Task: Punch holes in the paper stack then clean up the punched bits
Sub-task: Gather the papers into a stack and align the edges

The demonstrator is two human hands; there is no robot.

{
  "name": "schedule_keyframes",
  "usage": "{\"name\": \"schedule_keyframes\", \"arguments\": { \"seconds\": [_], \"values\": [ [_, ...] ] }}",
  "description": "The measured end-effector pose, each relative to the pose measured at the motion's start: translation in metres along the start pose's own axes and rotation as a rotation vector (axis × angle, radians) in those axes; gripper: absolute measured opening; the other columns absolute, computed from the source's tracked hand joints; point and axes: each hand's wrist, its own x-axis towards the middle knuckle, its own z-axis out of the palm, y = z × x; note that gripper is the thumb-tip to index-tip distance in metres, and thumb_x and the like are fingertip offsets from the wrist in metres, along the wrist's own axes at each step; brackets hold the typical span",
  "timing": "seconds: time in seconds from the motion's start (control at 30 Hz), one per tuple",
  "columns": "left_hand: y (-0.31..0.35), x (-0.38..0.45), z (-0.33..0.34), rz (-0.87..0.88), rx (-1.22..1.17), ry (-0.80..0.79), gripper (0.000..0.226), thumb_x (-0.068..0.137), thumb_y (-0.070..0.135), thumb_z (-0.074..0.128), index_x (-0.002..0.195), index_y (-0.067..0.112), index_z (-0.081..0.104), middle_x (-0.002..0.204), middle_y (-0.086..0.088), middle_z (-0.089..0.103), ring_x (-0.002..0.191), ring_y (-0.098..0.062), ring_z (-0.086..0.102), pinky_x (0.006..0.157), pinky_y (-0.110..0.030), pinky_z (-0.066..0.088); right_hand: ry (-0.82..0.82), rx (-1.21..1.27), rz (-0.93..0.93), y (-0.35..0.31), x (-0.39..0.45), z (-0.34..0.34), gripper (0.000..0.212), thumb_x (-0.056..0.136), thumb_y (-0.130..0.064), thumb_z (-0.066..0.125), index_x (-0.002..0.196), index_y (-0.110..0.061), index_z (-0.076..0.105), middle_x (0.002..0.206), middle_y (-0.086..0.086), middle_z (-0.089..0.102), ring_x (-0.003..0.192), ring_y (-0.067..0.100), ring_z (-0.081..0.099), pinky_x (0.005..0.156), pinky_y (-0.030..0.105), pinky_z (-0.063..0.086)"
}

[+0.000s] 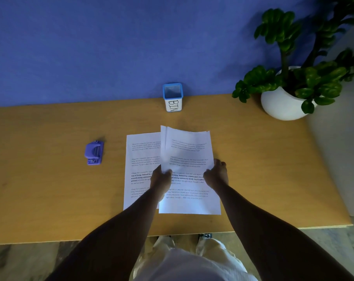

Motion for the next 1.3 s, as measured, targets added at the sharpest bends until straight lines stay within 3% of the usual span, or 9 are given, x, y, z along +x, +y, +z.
{"name": "schedule_keyframes", "arguments": {
  "seconds": [0.23, 0.37, 0.5, 0.63, 0.73, 0.93, 1.03, 1.13, 1.3],
  "values": [
    [0.003, 0.005, -0.019, 0.051, -0.080, -0.127, 0.030, 0.098, 0.014, 0.051, 0.127, 0.014, 0.056, 0.112, -0.009, 0.068, 0.095, -0.022, 0.063, 0.076, -0.032, 0.054, 0.048, 0.193, 0.054, -0.003, 0.006, -0.008, 0.042, 0.087, -0.018, 0.054, 0.128, -0.012, 0.049, 0.120, 0.010, 0.064, 0.101, 0.031, 0.063, 0.081, 0.041, 0.056],
    [0.003, 0.010, -0.031, 0.069, -0.083, -0.121, 0.029, 0.100, 0.017, 0.052, 0.129, 0.014, 0.055, 0.117, -0.004, 0.066, 0.095, -0.015, 0.062, 0.068, -0.022, 0.050, 0.031, 0.269, 0.058, -0.008, 0.007, -0.006, 0.034, 0.089, -0.015, 0.052, 0.123, -0.012, 0.056, 0.115, 0.008, 0.066, 0.086, 0.022, 0.059, 0.065, 0.026, 0.045],
    [-0.001, 0.015, -0.042, 0.088, -0.073, -0.057, 0.031, 0.099, 0.017, 0.054, 0.130, 0.015, 0.055, 0.121, -0.003, 0.066, 0.098, -0.017, 0.062, 0.071, -0.022, 0.049, -0.009, 0.302, 0.027, -0.018, 0.004, 0.000, 0.029, 0.090, -0.012, 0.046, 0.114, -0.017, 0.062, 0.096, 0.000, 0.066, 0.071, 0.012, 0.058, 0.048, 0.020, 0.038],
    [-0.005, 0.022, -0.056, 0.046, -0.064, 0.055, 0.034, 0.099, 0.018, 0.054, 0.132, 0.013, 0.052, 0.124, -0.003, 0.064, 0.104, -0.021, 0.061, 0.079, -0.028, 0.053, -0.057, 0.287, -0.019, -0.033, 0.002, 0.010, 0.030, 0.090, -0.013, 0.047, 0.112, -0.022, 0.065, 0.096, -0.002, 0.068, 0.076, 0.017, 0.060, 0.051, 0.019, 0.040],
    [-0.010, 0.028, -0.069, 0.023, -0.055, 0.158, 0.031, 0.097, 0.020, 0.056, 0.127, 0.011, 0.057, 0.115, -0.003, 0.065, 0.090, -0.017, 0.059, 0.061, -0.020, 0.045, -0.086, 0.274, -0.031, -0.042, 0.001, 0.020, 0.023, 0.089, -0.015, 0.052, 0.102, -0.025, 0.067, 0.089, -0.005, 0.068, 0.070, 0.010, 0.059, 0.051, 0.019, 0.040],
    [-0.021, 0.041, -0.090, -0.037, 0.066, 0.269, 0.028, 0.096, 0.033, 0.057, 0.115, 0.016, 0.069, 0.111, -0.006, 0.072, 0.078, -0.016, 0.058, 0.055, -0.021, 0.038, -0.084, 0.251, -0.026, -0.059, -0.002, 0.043, 0.013, 0.086, -0.016, 0.060, 0.093, -0.022, 0.070, 0.083, -0.004, 0.067, 0.074, 0.016, 0.061, 0.062, 0.023, 0.043],
    [-0.025, 0.044, -0.095, -0.045, 0.089, 0.330, 0.030, 0.095, 0.035, 0.058, 0.116, 0.018, 0.071, 0.116, -0.003, 0.072, 0.090, -0.020, 0.062, 0.070, -0.023, 0.045, -0.079, 0.217, -0.023, -0.065, -0.003, 0.051, 0.014, 0.086, -0.015, 0.059, 0.093, -0.020, 0.070, 0.083, -0.003, 0.066, 0.076, 0.017, 0.060, 0.062, 0.021, 0.040],
    [-0.029, 0.046, -0.098, -0.084, 0.069, 0.391, 0.033, 0.092, 0.036, 0.061, 0.117, 0.018, 0.070, 0.123, -0.006, 0.067, 0.112, -0.027, 0.060, 0.092, -0.036, 0.053, -0.073, 0.208, -0.005, -0.068, -0.004, 0.057, 0.013, 0.085, -0.015, 0.059, 0.092, -0.019, 0.070, 0.083, -0.002, 0.067, 0.076, 0.018, 0.060, 0.059, 0.021, 0.041],
    [-0.032, 0.046, -0.097, -0.147, 0.160, 0.406, 0.040, 0.089, 0.037, 0.066, 0.123, 0.017, 0.063, 0.133, -0.011, 0.047, 0.124, -0.032, 0.044, 0.102, -0.045, 0.047, -0.054, 0.154, 0.003, -0.069, -0.005, 0.066, 0.013, 0.085, -0.015, 0.056, 0.087, -0.016, 0.069, 0.083, 0.001, 0.068, 0.075, 0.021, 0.059, 0.064, 0.024, 0.043]
  ]
}}
